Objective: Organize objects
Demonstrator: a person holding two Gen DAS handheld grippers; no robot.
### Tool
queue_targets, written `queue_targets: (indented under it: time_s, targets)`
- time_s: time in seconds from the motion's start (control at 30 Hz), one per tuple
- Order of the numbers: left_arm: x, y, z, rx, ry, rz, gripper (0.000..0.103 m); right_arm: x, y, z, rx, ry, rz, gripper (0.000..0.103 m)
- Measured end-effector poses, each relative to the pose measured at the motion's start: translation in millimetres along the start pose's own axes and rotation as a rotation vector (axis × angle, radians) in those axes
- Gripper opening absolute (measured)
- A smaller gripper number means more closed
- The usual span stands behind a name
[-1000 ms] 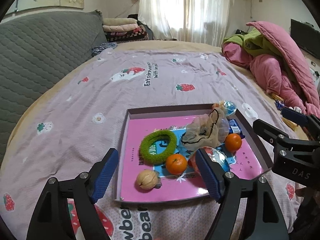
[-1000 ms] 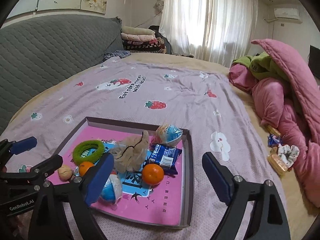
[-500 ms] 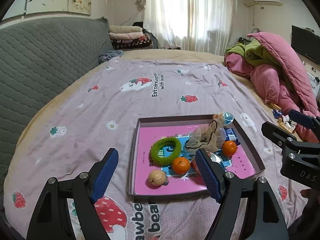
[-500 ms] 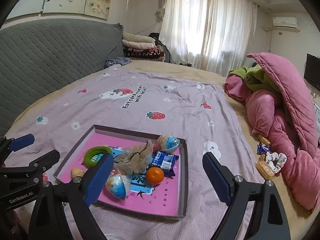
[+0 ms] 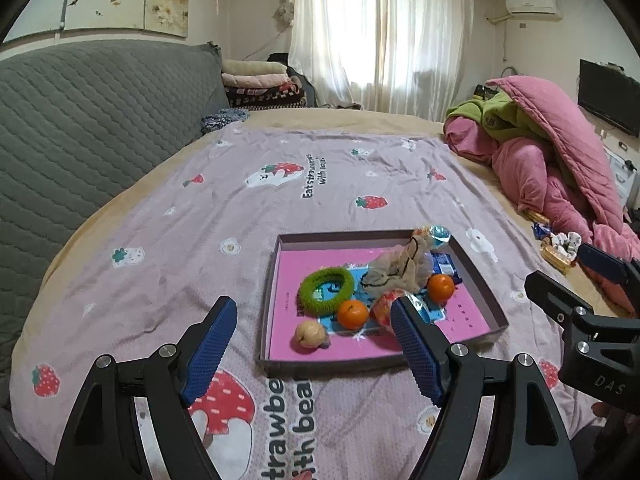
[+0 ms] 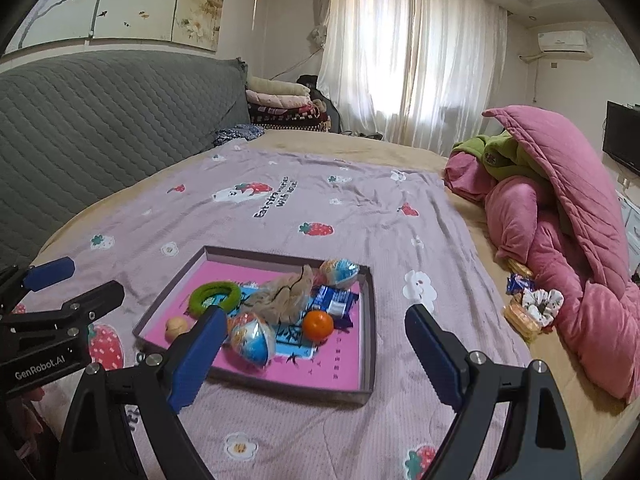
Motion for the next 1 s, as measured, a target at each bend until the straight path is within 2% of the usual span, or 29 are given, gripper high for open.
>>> queue_targets:
  time_s: [0.17,0.47,0.77,1.0]
  targets:
    - [-2.5,-11.8,-6.0,-0.004,0.035,0.010,0.080,0.3,-16.2,-4.4,0.019,0.002,-0.001,0.091]
    - [-10.9,-31.9,-13.1,-0.011,0.024,0.037,0.080,0.7,-44.2,-7.4,0.035,0.014,-0.002,0.091]
    - [-7.8,-65.6,-6.0,0.030,0.070,0.047,0.080,16.8,-76.4,-2.6,0.058,0.037,-0.042,0.091]
    - [-2.6,-82.4,2.9,0.062,0.051,0.016,0.080,27.0,-84.7,-2.0,0.043,0.044,-0.051,0.091]
Point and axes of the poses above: each gripper's, at about its wrist camera, not at the fingertips, and z roughly the way its jaws point, x to its left, y to its top, the point moved 4 cm from there along z, roughly the way its jaws point, and after that the axes turned 11 degrees about -y, right-handed, at the moved point
